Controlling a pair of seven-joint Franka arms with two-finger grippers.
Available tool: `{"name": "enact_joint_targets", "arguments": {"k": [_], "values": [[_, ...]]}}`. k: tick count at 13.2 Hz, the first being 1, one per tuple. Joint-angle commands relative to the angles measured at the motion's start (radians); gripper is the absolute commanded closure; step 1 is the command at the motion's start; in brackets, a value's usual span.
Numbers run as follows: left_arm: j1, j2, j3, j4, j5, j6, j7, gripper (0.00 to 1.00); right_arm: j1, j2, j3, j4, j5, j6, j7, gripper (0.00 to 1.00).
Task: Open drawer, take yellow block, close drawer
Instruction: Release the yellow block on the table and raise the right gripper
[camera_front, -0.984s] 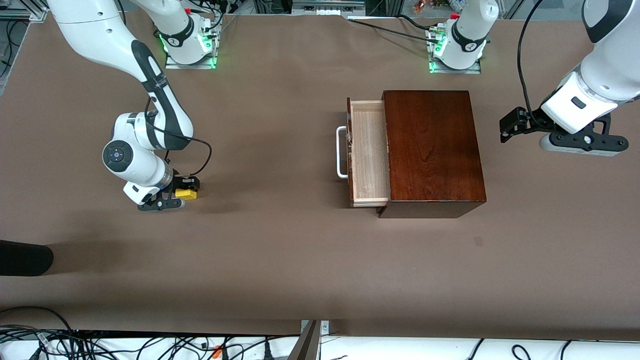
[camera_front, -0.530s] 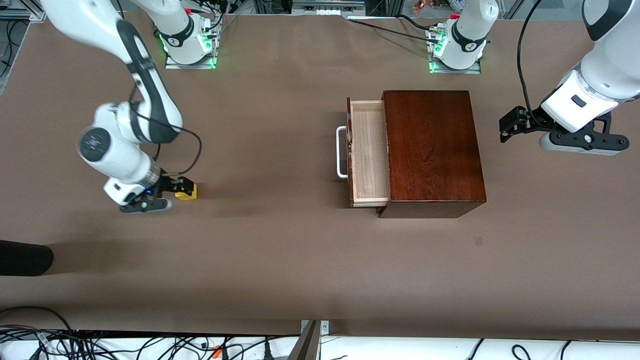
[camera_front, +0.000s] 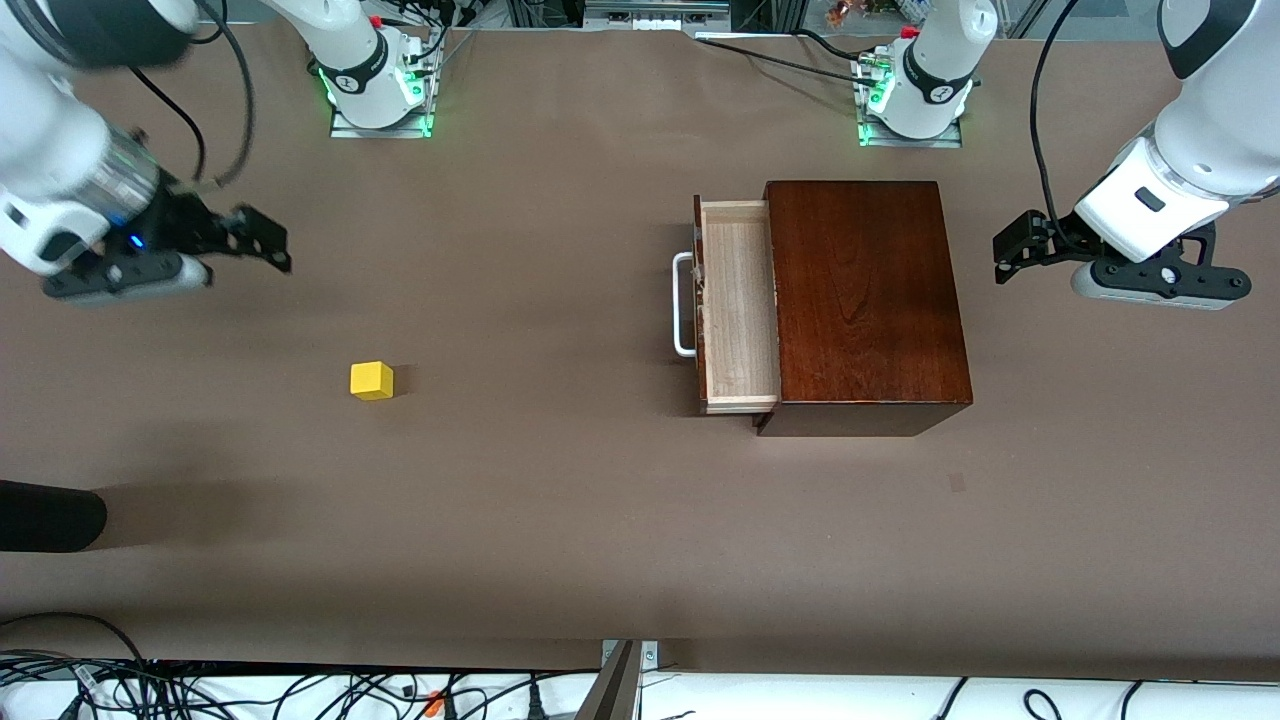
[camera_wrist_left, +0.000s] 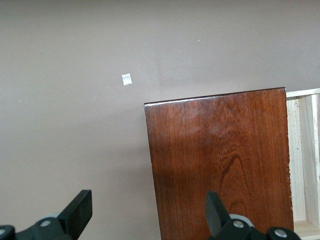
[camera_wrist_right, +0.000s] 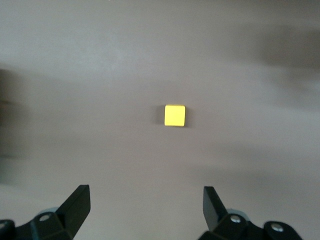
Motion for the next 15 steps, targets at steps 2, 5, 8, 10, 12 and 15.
{"name": "enact_joint_targets", "arguments": {"k": [2, 5, 8, 10, 12, 15], "values": [[-0.004, 0.01, -0.007, 0.03, 0.023, -0.018, -0.003, 0.0, -0.022, 0.04, 0.021, 0.086, -0.044, -0.064, -0.004, 0.0], [-0.004, 0.01, -0.011, 0.03, 0.023, -0.018, -0.003, 0.0, -0.02, 0.038, 0.013, 0.086, -0.055, -0.065, -0.004, 0.0], [-0.004, 0.01, -0.011, 0.03, 0.023, -0.018, -0.003, 0.0, -0.02, 0.038, 0.011, 0.11, -0.081, -0.084, -0.004, 0.0], [-0.003, 0.01, -0.011, 0.032, 0.023, -0.018, -0.003, 0.0, -0.028, 0.042, 0.005, 0.144, -0.082, -0.104, -0.009, 0.0], [-0.003, 0.01, -0.011, 0.032, 0.023, -0.018, -0.003, 0.0, -0.027, 0.052, 0.002, 0.157, -0.081, -0.126, 0.002, 0.0], [-0.003, 0.01, -0.011, 0.032, 0.023, -0.018, -0.002, 0.0, -0.027, 0.054, 0.001, 0.157, -0.081, -0.14, 0.01, 0.0]]}}
